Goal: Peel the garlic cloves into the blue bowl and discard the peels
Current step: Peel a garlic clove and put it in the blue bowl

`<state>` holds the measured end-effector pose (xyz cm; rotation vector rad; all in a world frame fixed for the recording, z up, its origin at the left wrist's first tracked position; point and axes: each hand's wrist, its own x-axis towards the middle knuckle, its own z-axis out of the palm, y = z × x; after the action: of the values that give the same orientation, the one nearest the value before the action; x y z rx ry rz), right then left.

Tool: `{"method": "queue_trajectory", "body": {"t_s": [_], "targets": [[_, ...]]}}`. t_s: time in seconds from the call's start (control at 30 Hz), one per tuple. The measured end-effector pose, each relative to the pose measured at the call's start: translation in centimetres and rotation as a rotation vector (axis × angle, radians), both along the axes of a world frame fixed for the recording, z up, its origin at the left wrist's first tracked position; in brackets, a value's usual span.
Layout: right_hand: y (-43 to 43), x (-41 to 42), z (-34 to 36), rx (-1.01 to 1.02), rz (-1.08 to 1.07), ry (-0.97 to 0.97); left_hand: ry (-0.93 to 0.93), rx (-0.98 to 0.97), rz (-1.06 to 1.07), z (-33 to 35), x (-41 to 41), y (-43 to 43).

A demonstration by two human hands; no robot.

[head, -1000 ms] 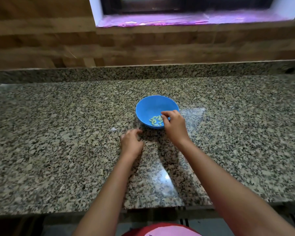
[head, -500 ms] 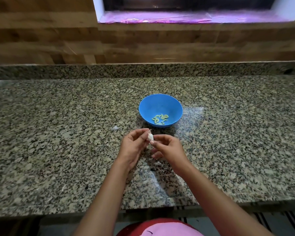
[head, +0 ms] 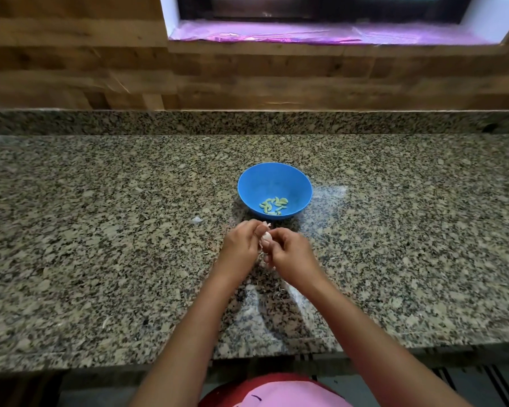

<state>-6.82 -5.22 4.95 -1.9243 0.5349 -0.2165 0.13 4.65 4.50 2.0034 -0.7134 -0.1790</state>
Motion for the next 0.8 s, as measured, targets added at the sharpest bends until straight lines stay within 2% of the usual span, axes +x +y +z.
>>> {"method": "queue_trajectory", "body": {"t_s": [0.1, 0.17, 0.2, 0.3, 0.33, 0.4, 0.5, 0.63, 0.8], "targets": [[0.8, 0.2, -1.3, -0.216, -0.030, 0.010, 0.029, 0.022, 0.097, -0.8, -0.6, -0.6], [1.1, 0.0, -2.1, -0.216, -0.038, 0.022, 0.135, 0.039, 0.114, -1.5, -0.8, -0.6], [1.1, 0.0, -2.4, -0.066, -0.044, 0.019, 0.237, 0.011, 0.089, -1.8, -0.7, -0.4], [0.6, -0.4, -2.4, 0.634, 0.005, -0.030, 0.665, -0.218, -0.017, -1.7, -0.4, 0.7], [0.3, -0.5, -2.2, 0.773, 0.028, -0.042, 0.742, -0.279, -0.043, -1.8, -0.3, 1.0], [-0.5, -0.6, -2.0, 0.836, 0.105, -0.017, 0.804, -0.367, -0.058, -2.0, -0.3, 1.3], [-0.8, -0.4, -2.1, 0.584, 0.199, 0.077, 0.825, -0.436, -0.026, -2.5, -0.2, 1.2], [-0.6, -0.3, -2.4, 0.200, 0.164, 0.052, 0.792, -0.446, -0.011, -2.5, 0.2, 0.9], [-0.2, 0.1, -2.2, -0.124, 0.109, 0.070, 0.790, -0.494, 0.036, -2.3, 0.1, 0.3]]}}
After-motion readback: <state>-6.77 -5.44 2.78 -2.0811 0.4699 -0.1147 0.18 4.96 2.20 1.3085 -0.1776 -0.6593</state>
